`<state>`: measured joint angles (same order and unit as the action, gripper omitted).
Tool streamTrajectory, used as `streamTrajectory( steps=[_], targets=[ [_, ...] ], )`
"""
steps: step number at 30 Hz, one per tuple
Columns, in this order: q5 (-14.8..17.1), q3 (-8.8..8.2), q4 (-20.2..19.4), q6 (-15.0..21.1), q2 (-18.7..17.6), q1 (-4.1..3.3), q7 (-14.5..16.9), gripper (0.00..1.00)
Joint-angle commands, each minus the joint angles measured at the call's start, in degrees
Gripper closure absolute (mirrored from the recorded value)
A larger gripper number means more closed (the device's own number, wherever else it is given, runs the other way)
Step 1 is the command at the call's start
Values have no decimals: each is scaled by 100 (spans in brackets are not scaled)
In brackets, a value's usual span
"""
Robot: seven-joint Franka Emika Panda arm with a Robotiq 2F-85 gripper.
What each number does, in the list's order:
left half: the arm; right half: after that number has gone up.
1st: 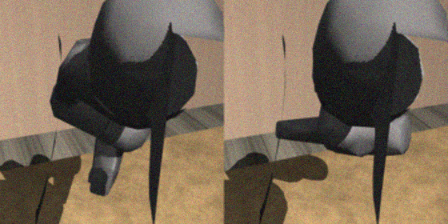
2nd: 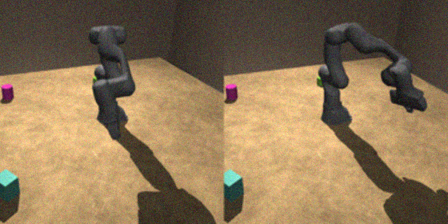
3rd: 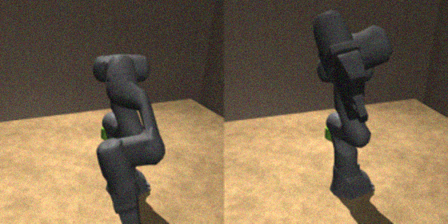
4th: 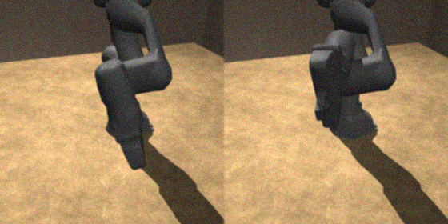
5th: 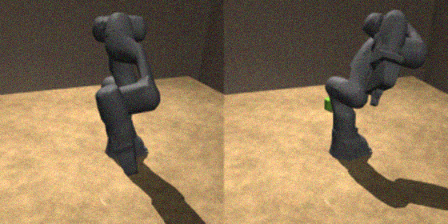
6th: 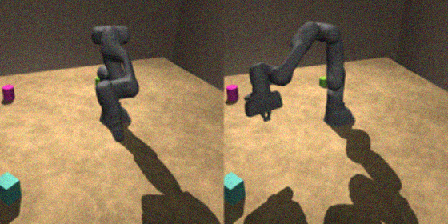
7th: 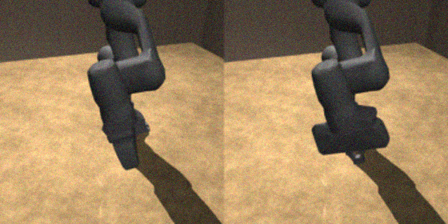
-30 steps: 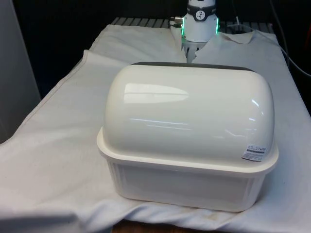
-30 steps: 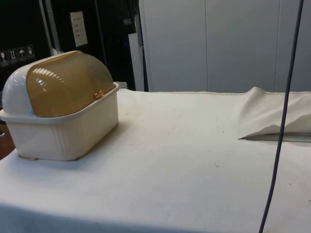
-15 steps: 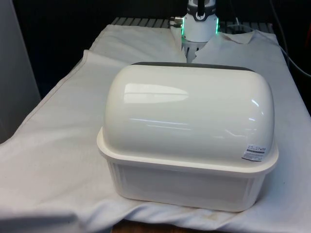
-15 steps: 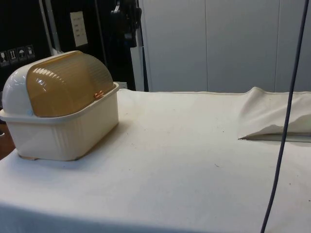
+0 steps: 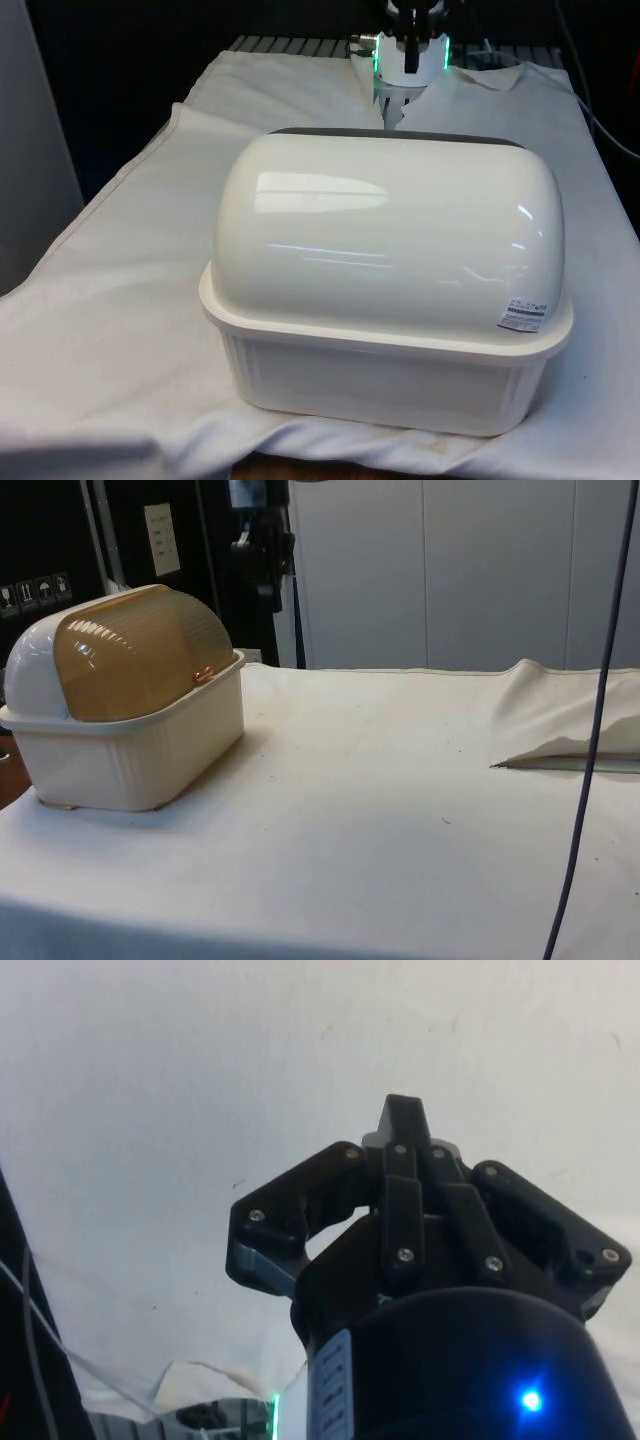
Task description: Open the lid, then close it.
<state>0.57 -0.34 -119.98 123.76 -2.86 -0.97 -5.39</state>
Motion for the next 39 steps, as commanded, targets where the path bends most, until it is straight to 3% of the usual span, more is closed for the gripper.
streamTrajectory(
  steps=[1,14,15,22,23,29,30,34,39],
  targets=[
    [-34,0,-63,160,-34,-6,-74,100],
    [-57,-52,-327,963,-372,11,-97,100],
    [0,-40,-292,865,-378,11,-63,100],
    [-63,-143,-504,1455,-521,29,-80,100],
    [0,-126,-470,1324,-504,23,-46,100],
    [-46,-235,-596,1891,-688,29,-80,100],
    [0,-218,-573,1770,-670,23,-40,100],
    [-34,-281,-596,2172,-837,23,-115,100],
    [0,-275,-590,2315,-928,29,-115,100]
  ],
)
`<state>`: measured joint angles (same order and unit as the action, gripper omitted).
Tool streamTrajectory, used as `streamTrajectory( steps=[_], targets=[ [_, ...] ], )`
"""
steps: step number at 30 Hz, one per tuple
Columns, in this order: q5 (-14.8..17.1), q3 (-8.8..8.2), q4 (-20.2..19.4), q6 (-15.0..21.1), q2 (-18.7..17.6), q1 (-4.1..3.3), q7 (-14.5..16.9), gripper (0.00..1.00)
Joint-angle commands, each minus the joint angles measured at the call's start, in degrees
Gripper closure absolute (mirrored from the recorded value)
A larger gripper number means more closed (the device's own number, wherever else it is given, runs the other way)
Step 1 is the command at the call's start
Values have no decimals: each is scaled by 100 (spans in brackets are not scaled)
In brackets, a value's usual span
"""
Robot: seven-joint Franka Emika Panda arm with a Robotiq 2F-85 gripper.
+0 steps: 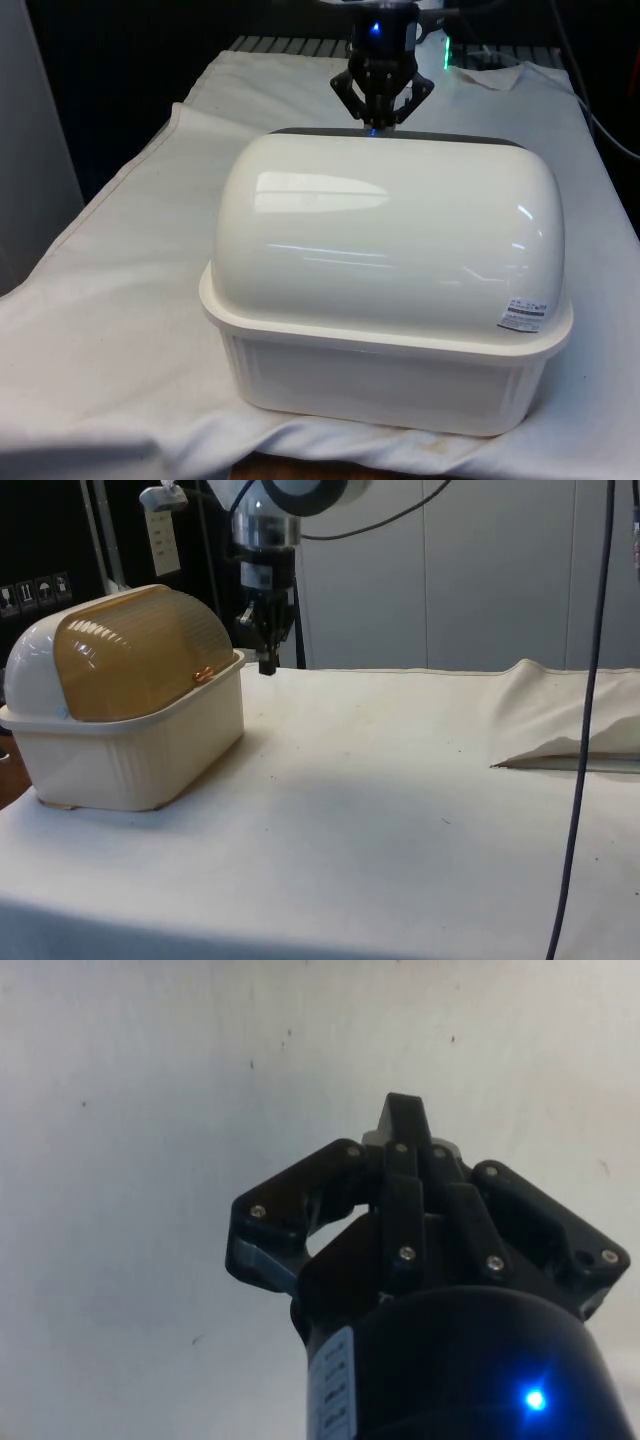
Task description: Open the lid, then close it.
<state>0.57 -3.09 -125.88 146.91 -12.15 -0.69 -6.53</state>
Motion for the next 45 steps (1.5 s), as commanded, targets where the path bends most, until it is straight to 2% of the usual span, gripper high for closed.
streamTrajectory(
  steps=[1,8,19,21,26,27,28,32,34,45],
  targets=[
    [-11,-11,29,92,-40,-6,-57,100],
    [-6,0,206,246,-206,-17,-155,100],
    [0,17,430,218,-361,-11,-195,100],
    [0,17,550,315,-481,-29,-264,100],
    [-6,23,739,315,-636,-46,-338,100],
    [0,34,710,281,-602,-23,-281,100],
    [-11,29,768,315,-659,-46,-350,100],
    [-11,29,888,315,-745,-52,-401,100],
    [0,40,877,281,-728,-34,-350,100],
    [-6,29,1117,338,-928,-46,-516,100]
  ],
)
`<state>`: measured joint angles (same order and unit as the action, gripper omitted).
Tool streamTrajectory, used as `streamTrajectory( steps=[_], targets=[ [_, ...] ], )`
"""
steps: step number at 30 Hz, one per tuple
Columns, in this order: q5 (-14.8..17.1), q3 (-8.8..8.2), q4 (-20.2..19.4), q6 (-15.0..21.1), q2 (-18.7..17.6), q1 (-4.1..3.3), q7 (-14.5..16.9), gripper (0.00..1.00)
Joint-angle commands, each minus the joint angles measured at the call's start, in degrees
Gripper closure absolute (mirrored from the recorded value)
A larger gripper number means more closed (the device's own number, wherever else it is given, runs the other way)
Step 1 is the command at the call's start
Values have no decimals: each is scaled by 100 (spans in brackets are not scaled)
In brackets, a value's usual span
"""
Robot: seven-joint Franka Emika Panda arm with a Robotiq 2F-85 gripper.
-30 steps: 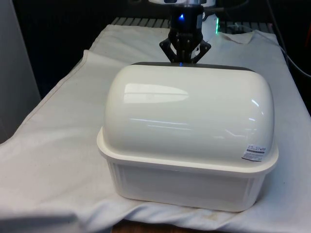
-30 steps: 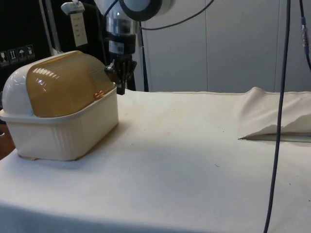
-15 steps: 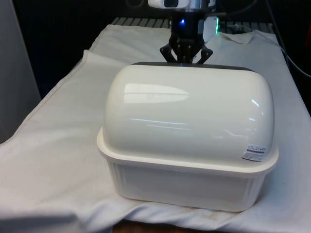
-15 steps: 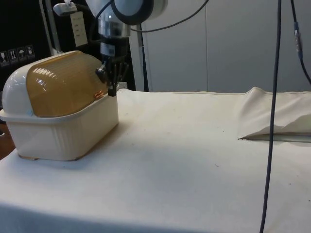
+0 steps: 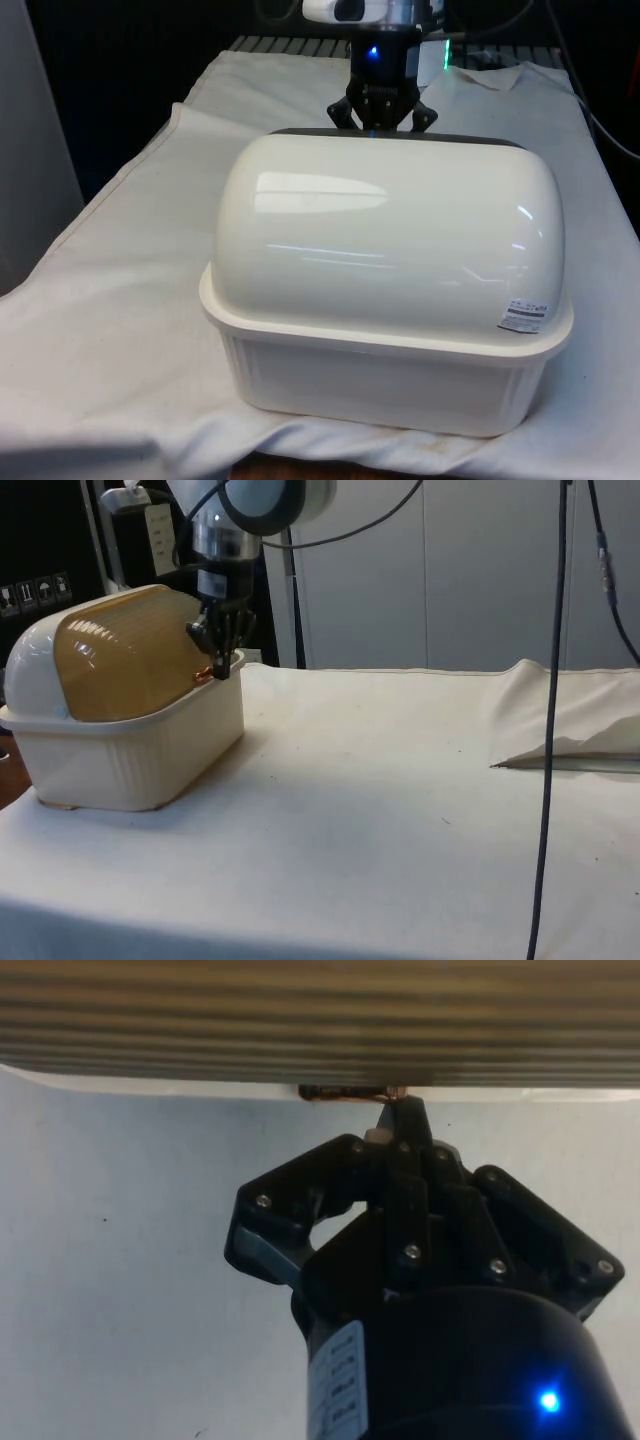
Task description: Open the lid, then close it.
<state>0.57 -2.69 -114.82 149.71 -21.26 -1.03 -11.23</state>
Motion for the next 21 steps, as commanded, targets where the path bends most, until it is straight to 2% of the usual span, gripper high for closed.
streamTrajectory(
  steps=[1,7,8,11,21],
  targets=[
    [0,-11,29,63,-34,-11,-52,100],
    [6,-11,92,92,-74,-6,-120,100],
    [0,0,52,6,-23,0,-74,100],
    [6,-11,97,92,-63,-6,-143,100],
    [-6,-23,155,63,97,-6,-212,100]
  ],
)
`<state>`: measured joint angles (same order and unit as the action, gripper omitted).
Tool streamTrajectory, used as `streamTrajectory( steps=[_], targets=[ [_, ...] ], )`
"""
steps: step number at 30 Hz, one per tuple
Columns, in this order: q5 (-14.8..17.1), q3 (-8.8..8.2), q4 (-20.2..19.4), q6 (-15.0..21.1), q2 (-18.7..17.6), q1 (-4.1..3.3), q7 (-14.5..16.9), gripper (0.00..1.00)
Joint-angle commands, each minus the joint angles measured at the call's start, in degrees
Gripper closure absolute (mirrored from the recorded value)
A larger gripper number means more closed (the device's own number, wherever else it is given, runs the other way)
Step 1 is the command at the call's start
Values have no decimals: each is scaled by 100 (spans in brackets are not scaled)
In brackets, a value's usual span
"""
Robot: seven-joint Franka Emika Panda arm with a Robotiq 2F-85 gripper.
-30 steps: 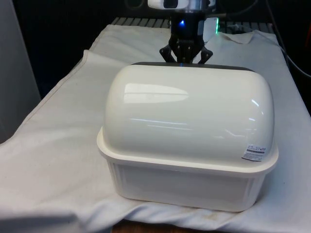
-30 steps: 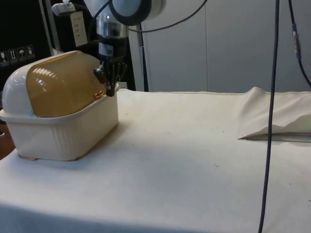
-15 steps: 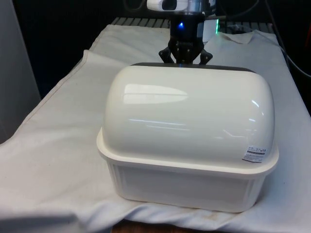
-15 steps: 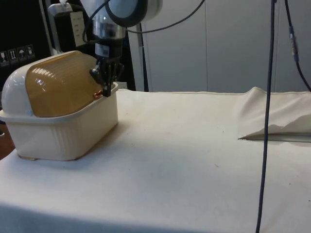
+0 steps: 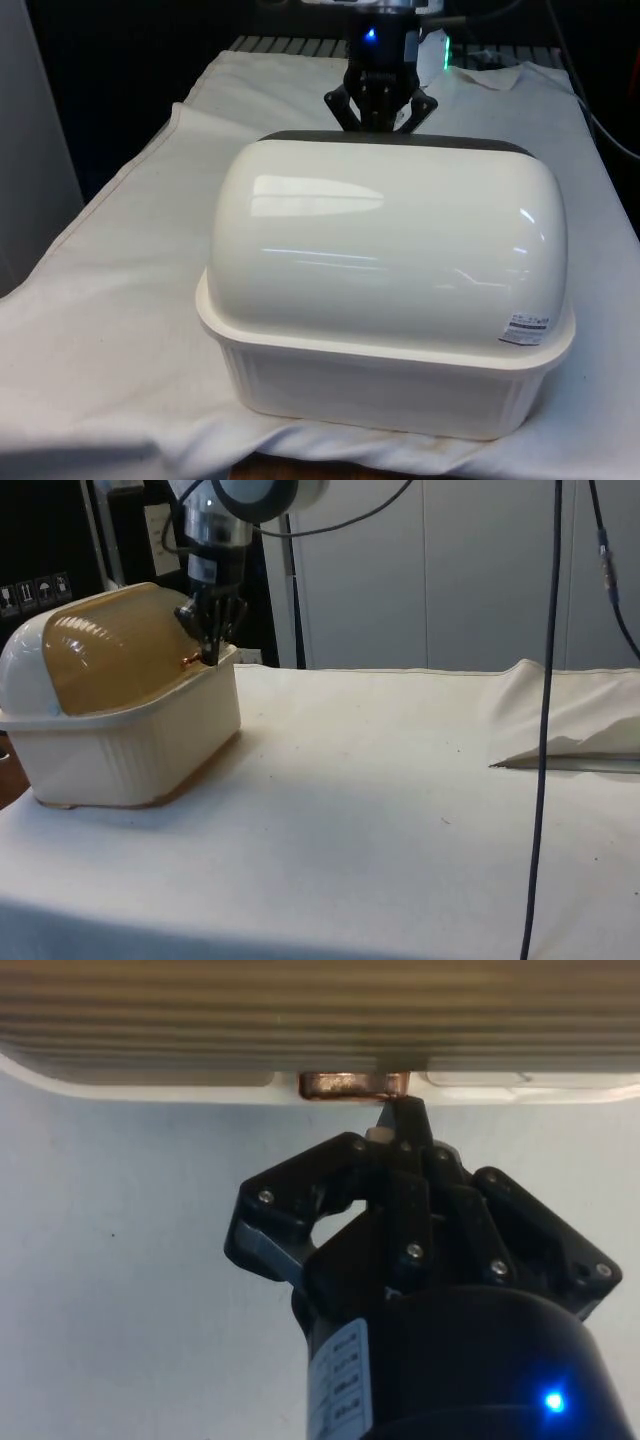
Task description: Open the lid, then close it.
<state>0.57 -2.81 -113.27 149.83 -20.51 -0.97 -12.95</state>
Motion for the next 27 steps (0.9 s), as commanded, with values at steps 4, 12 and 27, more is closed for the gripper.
streamTrajectory(
  steps=[4,12,27],
  targets=[
    [-6,-17,0,57,92,-11,-57,100],
    [-6,-17,6,52,246,-6,-57,100],
    [11,-6,315,29,286,6,-34,100]
  ],
)
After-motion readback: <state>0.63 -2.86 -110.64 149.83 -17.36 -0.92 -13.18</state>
